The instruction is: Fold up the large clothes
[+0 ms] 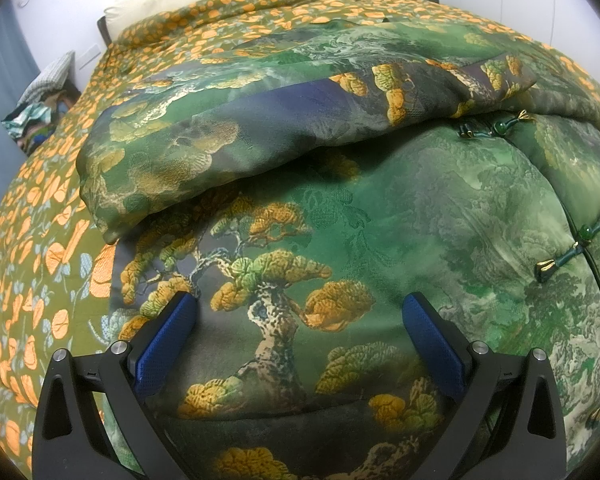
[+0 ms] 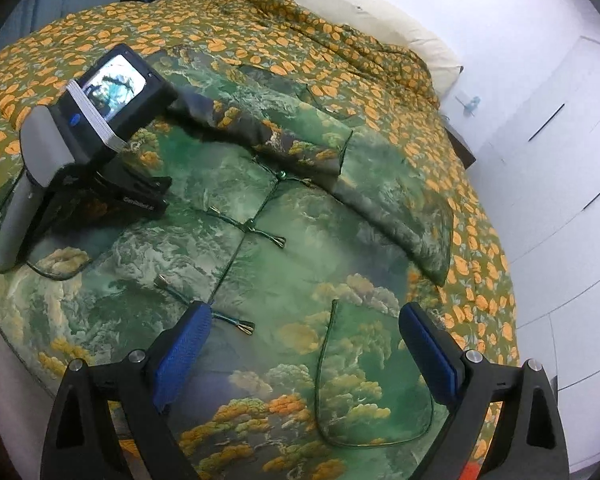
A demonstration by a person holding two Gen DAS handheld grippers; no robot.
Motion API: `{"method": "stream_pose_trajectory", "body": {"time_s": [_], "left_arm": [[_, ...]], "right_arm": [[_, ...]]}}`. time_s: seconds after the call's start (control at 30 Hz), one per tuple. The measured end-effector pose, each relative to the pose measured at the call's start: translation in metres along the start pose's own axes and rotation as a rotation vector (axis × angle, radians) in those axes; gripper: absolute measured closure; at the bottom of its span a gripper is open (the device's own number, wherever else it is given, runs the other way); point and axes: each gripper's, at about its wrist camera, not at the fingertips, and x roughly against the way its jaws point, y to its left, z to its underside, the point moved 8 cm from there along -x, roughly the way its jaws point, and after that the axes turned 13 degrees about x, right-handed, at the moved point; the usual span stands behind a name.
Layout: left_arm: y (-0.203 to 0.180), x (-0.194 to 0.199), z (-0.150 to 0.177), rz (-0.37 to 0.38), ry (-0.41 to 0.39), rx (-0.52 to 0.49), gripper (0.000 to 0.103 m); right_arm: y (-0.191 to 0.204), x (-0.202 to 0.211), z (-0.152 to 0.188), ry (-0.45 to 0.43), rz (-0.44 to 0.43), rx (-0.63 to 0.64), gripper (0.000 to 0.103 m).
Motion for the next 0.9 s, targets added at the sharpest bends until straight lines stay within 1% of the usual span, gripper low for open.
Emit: {"method": "stream_pose_trajectory", "body": {"time_s": [0.17, 0.27, 0.3, 0.4, 0.47, 0.5, 0.53, 0.67, 0.83, 0.9], "left_arm": [[0.0, 0.0, 0.0, 0.0, 0.0, 0.0, 0.0], [0.0, 0.0, 0.0, 0.0, 0.0, 0.0, 0.0], [0.0, 0.0, 0.0, 0.0, 0.0, 0.0, 0.0], [0.0, 0.0, 0.0, 0.0, 0.0, 0.0, 0.0], [0.0, 0.0, 0.0, 0.0, 0.0, 0.0, 0.0], [0.0, 0.0, 0.0, 0.0, 0.0, 0.0, 0.0], [0.0, 0.0, 0.0, 0.0, 0.0, 0.0, 0.0], [0.0, 0.0, 0.0, 0.0, 0.0, 0.0, 0.0], [0.0, 0.0, 0.0, 0.0, 0.0, 0.0, 0.0], [0.0, 0.0, 0.0, 0.0, 0.0, 0.0, 0.0]], "right_arm": [[0.005, -0.004, 0.002, 0.015, 0.011, 0.031, 0.009], [0.007, -0.002, 0.001, 0.011, 0.023, 0.054, 0.009], [0.008, -0.002, 0.0, 0.005, 0.015, 0.052, 0.009], [0.004, 0.001, -0.002, -0.009, 0.04, 0.044, 0.009], [0.005, 0.0, -0.002, 0.0, 0.045, 0.052, 0.006], [0.008, -0.002, -0.001, 0.01, 0.032, 0.062, 0.006], [0.012, -0.005, 0.002, 0.019, -0.002, 0.062, 0.006], [0.018, -0.012, 0.008, 0.043, 0.031, 0.113, 0.006], [0.018, -0.009, 0.005, 0.03, 0.141, 0.196, 0.006], [0.018, -0.009, 0.003, 0.029, 0.169, 0.223, 0.006]]}}
